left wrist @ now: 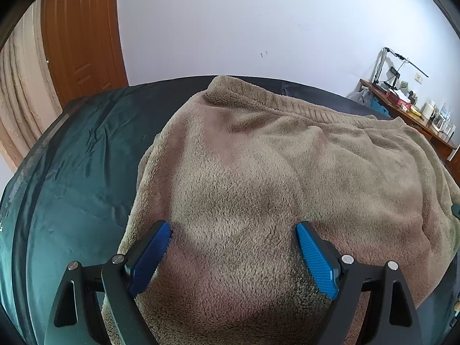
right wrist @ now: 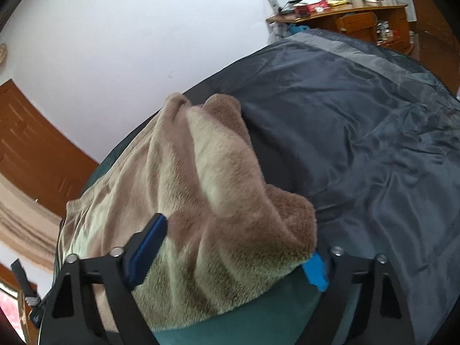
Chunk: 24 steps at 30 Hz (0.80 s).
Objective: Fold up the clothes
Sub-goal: 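Move the right gripper to the bunched brown blanket and close on it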
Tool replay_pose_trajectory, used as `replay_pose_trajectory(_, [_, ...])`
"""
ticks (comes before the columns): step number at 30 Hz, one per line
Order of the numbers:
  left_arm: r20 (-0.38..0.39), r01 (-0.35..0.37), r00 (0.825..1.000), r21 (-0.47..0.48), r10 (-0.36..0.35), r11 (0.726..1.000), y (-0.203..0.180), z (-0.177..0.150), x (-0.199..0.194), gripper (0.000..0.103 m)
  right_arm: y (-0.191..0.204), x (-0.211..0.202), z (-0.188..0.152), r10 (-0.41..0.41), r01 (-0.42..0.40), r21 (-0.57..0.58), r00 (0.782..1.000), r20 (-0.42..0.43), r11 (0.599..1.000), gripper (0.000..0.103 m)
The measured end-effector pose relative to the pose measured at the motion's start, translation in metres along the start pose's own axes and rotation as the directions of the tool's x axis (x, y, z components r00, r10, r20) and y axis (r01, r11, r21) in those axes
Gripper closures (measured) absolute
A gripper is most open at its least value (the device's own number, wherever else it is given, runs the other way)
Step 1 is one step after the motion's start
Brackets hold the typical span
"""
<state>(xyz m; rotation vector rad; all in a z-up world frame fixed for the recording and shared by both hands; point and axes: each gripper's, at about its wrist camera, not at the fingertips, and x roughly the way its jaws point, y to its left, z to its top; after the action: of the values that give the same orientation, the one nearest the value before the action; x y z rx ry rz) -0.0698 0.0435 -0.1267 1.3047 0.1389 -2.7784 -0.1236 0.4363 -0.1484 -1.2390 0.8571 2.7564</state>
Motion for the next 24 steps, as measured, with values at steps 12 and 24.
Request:
replay_pose_trajectory(12, [-0.006,0.020,1.000,-0.019,-0.021,1.000,0.006,0.002,-0.001,0.012,0.010,-0.003,0.008,0.047,-0.047,-0.025,0.999,0.010,0.999,0.056])
replay_pose_trajectory(24, [-0.028,0.045,0.998,-0.082,-0.047,0.996,0.028,0.008,-0.003,0.012,-0.005,0.010,0.007,0.109,-0.108,0.020,0.994,-0.008,0.994,0.057])
